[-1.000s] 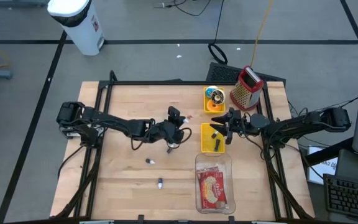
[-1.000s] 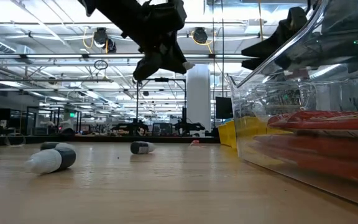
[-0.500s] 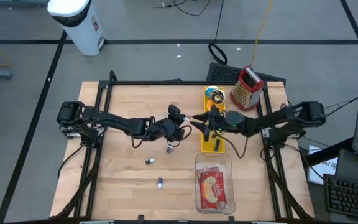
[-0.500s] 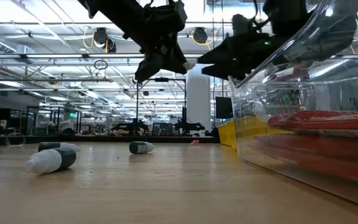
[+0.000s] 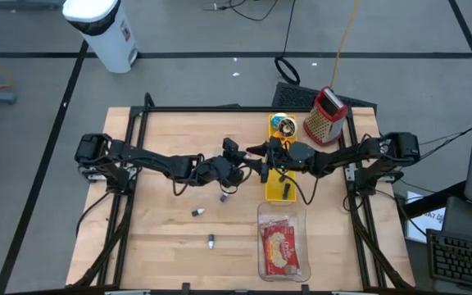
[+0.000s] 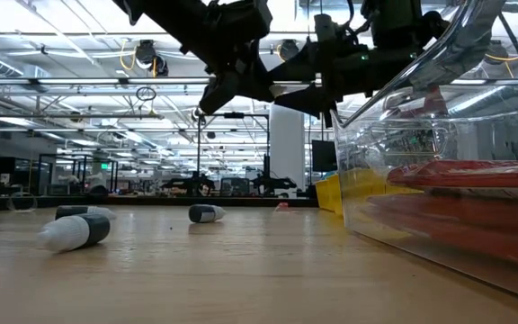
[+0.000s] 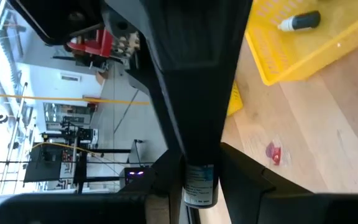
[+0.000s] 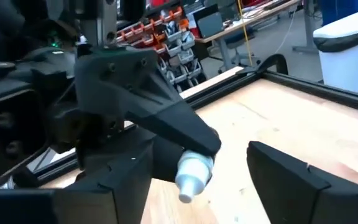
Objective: Pick & Place Food Item
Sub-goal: Put the brown food coloring bottle into the bottom yellow bin
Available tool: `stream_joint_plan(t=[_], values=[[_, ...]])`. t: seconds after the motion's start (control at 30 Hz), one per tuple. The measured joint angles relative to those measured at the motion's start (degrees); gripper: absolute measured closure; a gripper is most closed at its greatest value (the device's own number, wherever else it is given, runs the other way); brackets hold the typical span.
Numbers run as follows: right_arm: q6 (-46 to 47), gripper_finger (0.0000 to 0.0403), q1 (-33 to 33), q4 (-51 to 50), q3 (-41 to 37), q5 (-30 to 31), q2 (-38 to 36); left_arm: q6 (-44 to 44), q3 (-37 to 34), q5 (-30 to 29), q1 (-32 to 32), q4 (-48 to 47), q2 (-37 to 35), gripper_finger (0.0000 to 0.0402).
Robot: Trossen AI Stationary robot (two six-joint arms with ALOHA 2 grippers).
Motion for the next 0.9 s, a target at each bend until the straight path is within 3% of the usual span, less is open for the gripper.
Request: stream_joint_plan(t=[0.23,0.6,0.77,0.9], values=[[-0.07,0.0218,0.02,-0.49,0.0,-0.06,0.0,-0.13,0.0,0.14,-0.1,1.72,0.0,0.0309],[-0.16,0.0347,0.02,-1.02,0.0,-0.18,0.0,-3.75,-0.02,1.89,0.0,1.13,0.0,0.0308],[-1.3,0.0349,0.02,-0.96,-0.05,-0.3,0.0,-7.67,-0.09,1.04,-0.44,1.37,0.0,0.0305],[-2.61,0.0349,-0.07,-0.6,0.0,-0.29,-0.02,-12.06,-0.09,-2.88,-1.58,2.28,0.0,0.0271]])
